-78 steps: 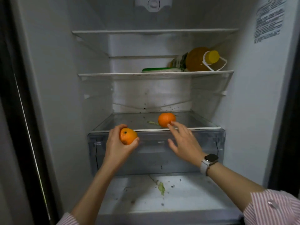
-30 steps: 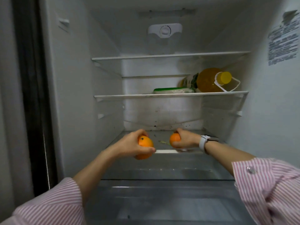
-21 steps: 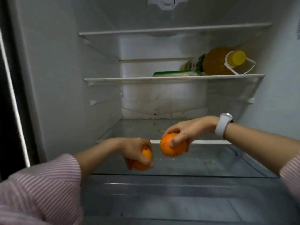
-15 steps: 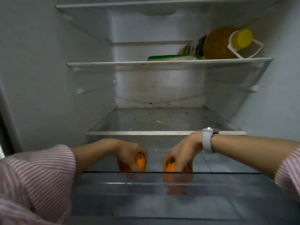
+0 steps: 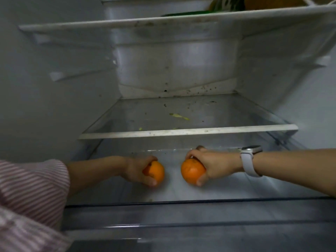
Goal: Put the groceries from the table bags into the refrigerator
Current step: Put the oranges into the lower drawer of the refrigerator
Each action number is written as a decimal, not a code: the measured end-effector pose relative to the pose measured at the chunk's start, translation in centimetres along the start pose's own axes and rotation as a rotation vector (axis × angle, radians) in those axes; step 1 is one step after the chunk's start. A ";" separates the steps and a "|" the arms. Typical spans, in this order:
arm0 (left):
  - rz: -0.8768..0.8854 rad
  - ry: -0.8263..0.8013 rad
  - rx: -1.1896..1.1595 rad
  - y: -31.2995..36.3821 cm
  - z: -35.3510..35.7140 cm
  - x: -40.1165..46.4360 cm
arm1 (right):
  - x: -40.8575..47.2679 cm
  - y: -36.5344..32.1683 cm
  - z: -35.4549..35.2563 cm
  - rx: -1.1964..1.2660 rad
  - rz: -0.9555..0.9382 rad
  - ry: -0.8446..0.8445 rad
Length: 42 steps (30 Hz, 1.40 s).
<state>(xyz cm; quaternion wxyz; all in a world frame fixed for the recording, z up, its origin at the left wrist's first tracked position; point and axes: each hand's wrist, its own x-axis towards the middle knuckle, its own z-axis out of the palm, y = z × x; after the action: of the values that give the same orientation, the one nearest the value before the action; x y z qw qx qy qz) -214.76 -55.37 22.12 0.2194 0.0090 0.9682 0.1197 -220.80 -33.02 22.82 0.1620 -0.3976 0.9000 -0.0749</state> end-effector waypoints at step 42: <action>-0.541 0.997 -0.229 7.6 41.2 -33.4 | -24.5 -18.2 33.0 0.435 -0.251 0.391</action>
<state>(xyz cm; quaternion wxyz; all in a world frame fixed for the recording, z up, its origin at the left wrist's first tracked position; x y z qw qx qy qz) -167.27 -40.93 1.98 -0.2409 -0.3200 0.9034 0.1533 -181.09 -27.33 2.38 0.0567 -0.4395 0.8209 -0.3602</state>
